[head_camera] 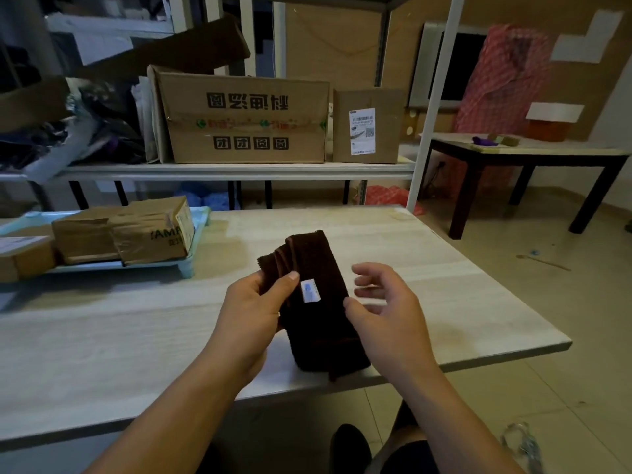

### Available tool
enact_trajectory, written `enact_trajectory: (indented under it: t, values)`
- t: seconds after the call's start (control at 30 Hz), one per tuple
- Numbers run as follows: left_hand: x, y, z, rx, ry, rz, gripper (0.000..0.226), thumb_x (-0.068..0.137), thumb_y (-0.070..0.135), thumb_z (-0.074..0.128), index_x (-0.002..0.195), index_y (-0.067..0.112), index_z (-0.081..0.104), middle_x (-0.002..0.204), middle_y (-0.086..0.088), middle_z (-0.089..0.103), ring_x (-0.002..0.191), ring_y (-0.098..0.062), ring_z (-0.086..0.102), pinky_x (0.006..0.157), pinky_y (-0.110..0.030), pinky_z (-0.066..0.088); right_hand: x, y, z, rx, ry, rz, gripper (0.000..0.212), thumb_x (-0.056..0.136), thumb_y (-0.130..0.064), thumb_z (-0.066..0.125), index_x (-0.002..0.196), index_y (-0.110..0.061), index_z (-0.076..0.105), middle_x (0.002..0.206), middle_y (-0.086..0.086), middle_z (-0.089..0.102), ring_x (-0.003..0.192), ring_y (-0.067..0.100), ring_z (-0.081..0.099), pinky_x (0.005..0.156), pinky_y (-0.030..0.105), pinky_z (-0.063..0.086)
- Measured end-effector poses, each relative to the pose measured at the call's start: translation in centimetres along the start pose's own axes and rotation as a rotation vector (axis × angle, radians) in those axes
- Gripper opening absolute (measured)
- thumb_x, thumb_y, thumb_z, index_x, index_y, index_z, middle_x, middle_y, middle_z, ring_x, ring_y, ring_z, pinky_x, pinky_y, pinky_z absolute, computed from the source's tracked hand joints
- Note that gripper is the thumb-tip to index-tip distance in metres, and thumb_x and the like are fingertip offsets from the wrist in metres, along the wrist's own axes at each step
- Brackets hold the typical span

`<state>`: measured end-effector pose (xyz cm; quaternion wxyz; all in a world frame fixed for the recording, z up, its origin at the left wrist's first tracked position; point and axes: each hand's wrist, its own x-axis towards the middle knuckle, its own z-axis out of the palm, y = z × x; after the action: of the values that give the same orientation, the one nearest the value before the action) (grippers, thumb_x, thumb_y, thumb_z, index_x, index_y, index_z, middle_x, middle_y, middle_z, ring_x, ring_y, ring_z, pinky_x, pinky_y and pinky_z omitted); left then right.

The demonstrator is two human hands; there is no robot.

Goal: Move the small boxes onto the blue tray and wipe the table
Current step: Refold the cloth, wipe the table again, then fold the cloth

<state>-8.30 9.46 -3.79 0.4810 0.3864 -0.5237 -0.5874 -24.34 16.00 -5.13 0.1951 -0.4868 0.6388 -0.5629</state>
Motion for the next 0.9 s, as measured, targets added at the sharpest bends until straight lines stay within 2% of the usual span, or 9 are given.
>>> enact_trajectory:
  t: [0.07,0.2,0.27,0.37,0.5,0.6,0.67,0.77,0.9]
  values:
    - [-0.1,0.4,0.0,0.030,-0.018,0.040,0.021,0.097,0.023,0.061,0.116,0.022,0.071,0.104,0.001,0.080,0.103,-0.015,0.074,0.088,-0.038,0.058,-0.1,-1.0,1.1,-0.032,-0.032,-0.107,0.025,0.093,-0.034,0.074,0.116,-0.037,0.066,0.115,-0.019,0.061,0.106,0.006,0.064,0.082,0.025,0.061]
    - [-0.1,1.6,-0.2,0.040,-0.092,0.101,0.023,0.100,0.025,0.055,0.114,0.022,0.073,0.107,-0.002,0.079,0.107,-0.014,0.072,0.091,-0.036,0.054,0.5,-3.3,2.4,0.129,-0.123,-0.061,0.038,0.080,-0.057,0.078,0.108,-0.035,0.065,0.107,-0.014,0.067,0.095,-0.002,0.069,0.070,0.014,0.058]
    - [0.3,2.1,-0.7,0.008,-0.112,0.100,0.024,0.101,0.025,0.051,0.110,0.019,0.074,0.106,-0.003,0.079,0.106,-0.012,0.072,0.085,-0.030,0.055,1.3,-4.1,2.7,0.140,-0.123,-0.038,0.040,0.080,-0.053,0.081,0.110,-0.030,0.065,0.103,-0.013,0.070,0.092,-0.011,0.065,0.067,0.006,0.052]
    - [1.0,3.0,-1.7,0.003,-0.095,0.094,0.024,0.103,0.018,0.048,0.109,0.020,0.071,0.102,0.001,0.080,0.102,-0.010,0.073,0.076,-0.026,0.057,2.3,-5.1,3.4,0.106,-0.115,-0.023,0.024,0.090,-0.027,0.078,0.110,-0.024,0.066,0.100,-0.006,0.073,0.089,0.005,0.070,0.071,0.017,0.056]
    - [2.6,4.4,-3.5,0.005,-0.029,0.055,0.023,0.103,0.015,0.048,0.113,0.020,0.068,0.102,-0.001,0.079,0.105,-0.017,0.073,0.088,-0.042,0.055,4.6,-5.8,3.7,0.141,-0.167,0.102,0.016,0.096,-0.012,0.065,0.106,-0.023,0.071,0.099,0.004,0.075,0.096,0.019,0.071,0.088,0.043,0.061]
    - [4.1,6.0,-5.3,-0.022,0.041,-0.005,0.023,0.104,0.016,0.047,0.113,0.015,0.067,0.109,-0.008,0.076,0.111,-0.025,0.069,0.098,-0.047,0.052,7.3,-5.9,3.4,0.180,-0.144,0.199,0.016,0.092,-0.007,0.066,0.100,-0.018,0.075,0.097,0.007,0.078,0.097,0.026,0.073,0.095,0.053,0.058]
    - [5.0,7.1,-6.5,-0.025,0.031,0.039,0.023,0.104,0.012,0.043,0.110,0.010,0.065,0.114,-0.012,0.070,0.117,-0.030,0.064,0.106,-0.051,0.046,8.6,-5.9,3.0,0.134,-0.084,0.109,0.021,0.089,-0.002,0.068,0.100,-0.018,0.076,0.095,0.005,0.079,0.095,0.024,0.074,0.093,0.051,0.060]
    - [5.3,7.8,-8.5,0.016,-0.036,0.175,0.024,0.101,0.007,0.040,0.099,0.010,0.064,0.110,-0.019,0.061,0.109,-0.032,0.058,0.108,-0.056,0.041,8.8,-5.7,2.4,-0.040,-0.071,-0.159,0.027,0.078,0.003,0.075,0.091,-0.021,0.079,0.086,0.003,0.079,0.088,0.022,0.074,0.081,0.046,0.064]
    - [3.0,3.5,-11.3,0.390,-0.282,0.155,0.028,0.091,-0.008,0.047,0.082,0.009,0.067,0.109,-0.008,0.077,0.112,-0.020,0.067,0.105,-0.052,0.045,6.1,-0.4,1.8,-0.444,-0.257,-0.384,0.041,0.067,0.000,0.082,0.087,-0.035,0.072,0.104,-0.010,0.073,0.103,0.011,0.065,0.095,0.040,0.054]
